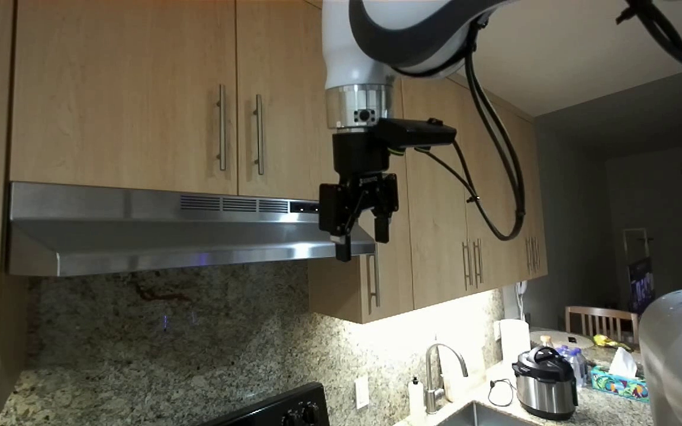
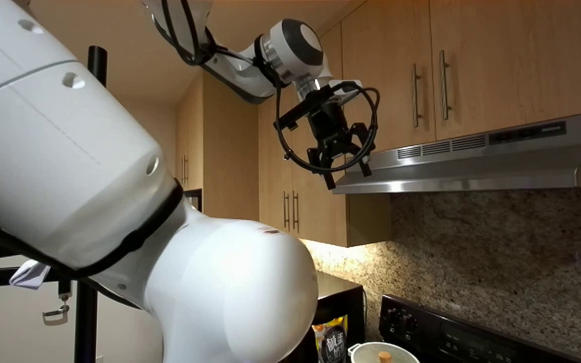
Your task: Close the top left cabinet door
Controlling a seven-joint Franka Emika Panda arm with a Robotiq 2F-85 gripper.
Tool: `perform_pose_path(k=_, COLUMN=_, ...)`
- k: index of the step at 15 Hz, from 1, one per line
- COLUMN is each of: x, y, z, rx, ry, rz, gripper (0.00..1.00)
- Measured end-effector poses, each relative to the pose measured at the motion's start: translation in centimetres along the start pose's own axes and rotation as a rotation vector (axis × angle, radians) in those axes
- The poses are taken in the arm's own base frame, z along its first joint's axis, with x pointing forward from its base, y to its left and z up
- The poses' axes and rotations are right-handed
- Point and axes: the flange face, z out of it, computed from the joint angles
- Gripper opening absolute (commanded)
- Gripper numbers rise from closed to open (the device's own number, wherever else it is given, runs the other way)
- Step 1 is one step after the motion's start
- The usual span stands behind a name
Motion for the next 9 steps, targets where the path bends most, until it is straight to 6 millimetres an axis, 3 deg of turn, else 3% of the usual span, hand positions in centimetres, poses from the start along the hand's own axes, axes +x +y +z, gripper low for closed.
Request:
perform_pose_path(k=5, x=-2.4, y=0.9, z=2.8, rx=0.063, ry=-0.053, rz=0.011, gripper=1.00)
perform_pose_path(k=9, x=-3.1, y=2.5, z=4.0, rx=0.124, ry=-0.045, rz=0.096, gripper=1.00)
